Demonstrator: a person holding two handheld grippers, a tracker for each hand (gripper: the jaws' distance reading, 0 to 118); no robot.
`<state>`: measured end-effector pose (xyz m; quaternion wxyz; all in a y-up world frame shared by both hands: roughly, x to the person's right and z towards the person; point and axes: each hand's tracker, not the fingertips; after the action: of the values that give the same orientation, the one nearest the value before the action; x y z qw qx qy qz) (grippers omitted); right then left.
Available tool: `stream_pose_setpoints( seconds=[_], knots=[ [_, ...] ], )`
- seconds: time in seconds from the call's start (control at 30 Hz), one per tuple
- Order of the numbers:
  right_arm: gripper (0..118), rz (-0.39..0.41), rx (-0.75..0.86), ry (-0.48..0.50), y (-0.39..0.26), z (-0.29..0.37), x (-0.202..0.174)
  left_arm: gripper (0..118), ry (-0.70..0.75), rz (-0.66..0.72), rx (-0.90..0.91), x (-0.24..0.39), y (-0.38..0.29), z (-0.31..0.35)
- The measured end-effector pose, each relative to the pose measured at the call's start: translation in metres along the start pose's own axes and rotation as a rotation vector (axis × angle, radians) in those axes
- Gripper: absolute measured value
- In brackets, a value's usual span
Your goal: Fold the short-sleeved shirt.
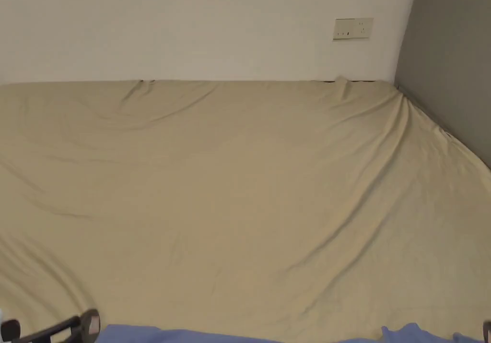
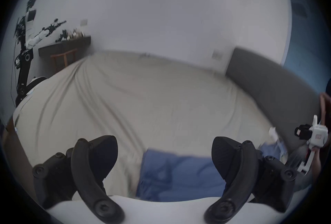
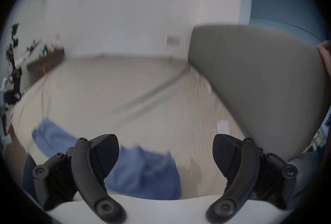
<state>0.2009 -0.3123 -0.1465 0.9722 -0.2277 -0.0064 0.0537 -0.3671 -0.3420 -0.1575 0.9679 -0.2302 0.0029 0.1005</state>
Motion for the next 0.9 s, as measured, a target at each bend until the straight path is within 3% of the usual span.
stream_pose_setpoints(
  seconds=[0.03,0.07,0.1,0.13,0.17,0.27,0.33,0.5,0.6,0.63,0.67,0.7,0.9],
  knots=[
    [108,-0.031,0.058,0.014,0.009,0.004,-0.005,104,-0.022,0.022,0.025,0.002,0.006,0.004],
    [96,-0.057,0.093,0.054,0.015,0.005,-0.008,77,-0.046,0.036,0.032,0.003,0.010,0.006],
    [73,-0.082,0.118,0.099,0.020,0.007,-0.013,44,-0.074,0.051,0.032,0.005,0.011,0.005],
    [38,-0.106,0.128,0.141,0.024,0.007,-0.018,12,-0.100,0.062,0.022,0.006,0.012,0.005],
    [7,-0.119,0.126,0.174,0.026,0.005,-0.025,4,-0.115,0.072,0.011,0.005,0.010,0.001],
    [7,-0.093,0.121,0.132,0.024,-0.004,-0.054,1,-0.209,0.222,-0.094,-0.007,0.001,-0.016],
    [7,-0.079,0.085,0.168,0.021,-0.010,-0.063,1,-0.302,0.338,-0.148,-0.026,-0.011,-0.032],
    [7,-0.091,0.049,0.172,0.015,-0.010,-0.072,0,-0.230,0.428,-0.311,-0.081,-0.024,-0.070],
    [7,-0.107,0.018,0.150,0.012,-0.011,-0.067,6,-0.307,0.574,-0.472,-0.125,-0.039,-0.102],
    [7,-0.117,0.007,0.145,0.011,-0.011,-0.065,33,-0.363,0.622,-0.491,-0.140,-0.047,-0.109],
    [7,-0.122,-0.004,0.135,0.011,-0.011,-0.065,92,-0.371,0.654,-0.517,-0.149,-0.054,-0.116],
    [7,-0.125,-0.013,0.124,0.006,-0.013,-0.060,113,-0.364,0.678,-0.564,-0.153,-0.060,-0.124],
    [7,-0.152,-0.058,0.104,-0.006,-0.017,-0.051,116,-0.437,0.711,-0.674,-0.150,-0.088,-0.162]
  ],
)
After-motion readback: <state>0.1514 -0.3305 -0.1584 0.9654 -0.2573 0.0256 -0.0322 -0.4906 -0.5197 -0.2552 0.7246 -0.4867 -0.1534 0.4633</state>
